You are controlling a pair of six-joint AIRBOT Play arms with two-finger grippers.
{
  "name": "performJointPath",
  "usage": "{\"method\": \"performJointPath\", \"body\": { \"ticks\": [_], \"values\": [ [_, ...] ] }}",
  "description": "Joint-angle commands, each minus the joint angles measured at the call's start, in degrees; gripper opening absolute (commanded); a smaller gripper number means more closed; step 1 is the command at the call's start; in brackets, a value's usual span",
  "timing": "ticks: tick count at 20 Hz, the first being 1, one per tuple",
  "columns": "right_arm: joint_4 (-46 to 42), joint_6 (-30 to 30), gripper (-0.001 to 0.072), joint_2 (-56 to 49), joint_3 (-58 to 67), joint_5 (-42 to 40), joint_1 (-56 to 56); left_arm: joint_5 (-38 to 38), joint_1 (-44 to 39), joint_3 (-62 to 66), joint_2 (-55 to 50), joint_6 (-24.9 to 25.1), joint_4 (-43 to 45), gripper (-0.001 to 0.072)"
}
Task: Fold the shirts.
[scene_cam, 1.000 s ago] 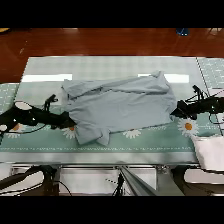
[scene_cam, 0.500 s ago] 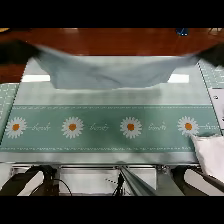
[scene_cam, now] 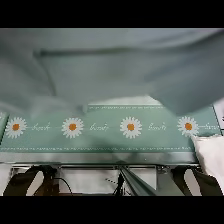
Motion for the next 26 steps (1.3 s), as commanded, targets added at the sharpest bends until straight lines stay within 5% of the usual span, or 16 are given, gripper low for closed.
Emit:
{"method": "performJointPath", "body": {
  "ticks": [1, 4, 8, 12, 16, 21, 26],
  "values": [
    [-12.26, 5.33, 0.0021, 6.78, 0.94, 6.38, 0.04, -9.07, 0.04, 1.55, 3.89, -6.58, 4.15, 0.0026],
    [-17.88, 5.38, 0.0021, 7.23, 0.94, 22.62, 0.07, -21.75, 0.04, 1.4, 3.87, -10.95, 8.09, 0.0027],
    [-19.26, 2.62, 0.0019, 3.82, -0.44, 37.83, 3.17, -32.59, 0.04, -2.99, 3.04, -10.84, 14.51, 0.0027],
    [-26.95, 2.14, 0.0019, -4.17, -9.75, 38.16, 12.39, -29.51, 0.02, -19.74, 1.11, -9.33, 13.14, 0.0027],
    [-30.53, 1.99, 0.002, -20.17, -13.51, 28.13, 18.01, -13.09, -0.09, -37.2, -5.53, -5.29, 6.51, 0.0027],
    [-26.1, 4.74, 0.0021, -36.28, -13.51, 3.17, 19.74, 8.74, -0.02, -41.72, -22.75, 5.81, 0.11, 0.0027],
    [-23.98, 10.12, 0.0021, -44.87, -13.51, -14.78, 19.69, 24.63, -0.28, -41.64, -37.94, 6.6, -8.28, 0.0028]
  ]
}}
